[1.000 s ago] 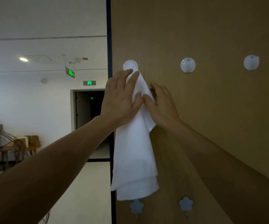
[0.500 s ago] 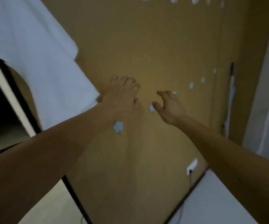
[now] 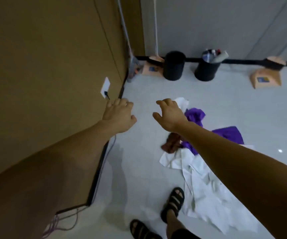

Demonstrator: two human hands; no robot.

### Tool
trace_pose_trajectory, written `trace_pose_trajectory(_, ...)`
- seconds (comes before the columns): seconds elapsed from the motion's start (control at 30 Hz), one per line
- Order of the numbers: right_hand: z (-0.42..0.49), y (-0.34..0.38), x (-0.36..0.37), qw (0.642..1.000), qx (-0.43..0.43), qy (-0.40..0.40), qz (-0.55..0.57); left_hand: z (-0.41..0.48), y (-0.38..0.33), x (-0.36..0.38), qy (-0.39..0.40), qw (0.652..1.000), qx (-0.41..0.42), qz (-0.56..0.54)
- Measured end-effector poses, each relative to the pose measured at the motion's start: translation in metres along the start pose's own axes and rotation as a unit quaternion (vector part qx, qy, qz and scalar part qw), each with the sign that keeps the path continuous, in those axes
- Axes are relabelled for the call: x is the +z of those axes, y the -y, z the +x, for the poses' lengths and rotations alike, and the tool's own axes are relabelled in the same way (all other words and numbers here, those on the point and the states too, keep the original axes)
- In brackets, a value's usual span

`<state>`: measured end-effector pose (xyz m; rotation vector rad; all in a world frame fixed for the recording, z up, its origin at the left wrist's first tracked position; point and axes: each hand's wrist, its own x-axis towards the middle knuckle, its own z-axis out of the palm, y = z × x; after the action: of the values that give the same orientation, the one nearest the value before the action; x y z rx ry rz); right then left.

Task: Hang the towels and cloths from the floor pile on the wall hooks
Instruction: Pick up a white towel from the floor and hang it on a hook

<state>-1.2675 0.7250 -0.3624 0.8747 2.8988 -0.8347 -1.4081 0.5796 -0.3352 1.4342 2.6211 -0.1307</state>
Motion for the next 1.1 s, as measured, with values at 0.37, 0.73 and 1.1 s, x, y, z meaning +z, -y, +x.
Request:
trace_pose_trajectory(0.37,-0.058,-0.267,0.145,0.959,0.255,0.122,0.021,0.1,-0.188,0.245,0.161,0.975,0.153,-0.016)
trace_pose_trajectory(0.73,-0.128,-0.433,0.367,0.862,0.471,0.16,0.102,0.147,-0.276,0.508,0.243,0.928,0.28,0.014)
trace_pose_trajectory(1.1,-0.184,-0.501,0.542,0.767,0.598,0.217,0.087,0.127,-0.32,0.678,0.321,0.89,0.322,-0.024)
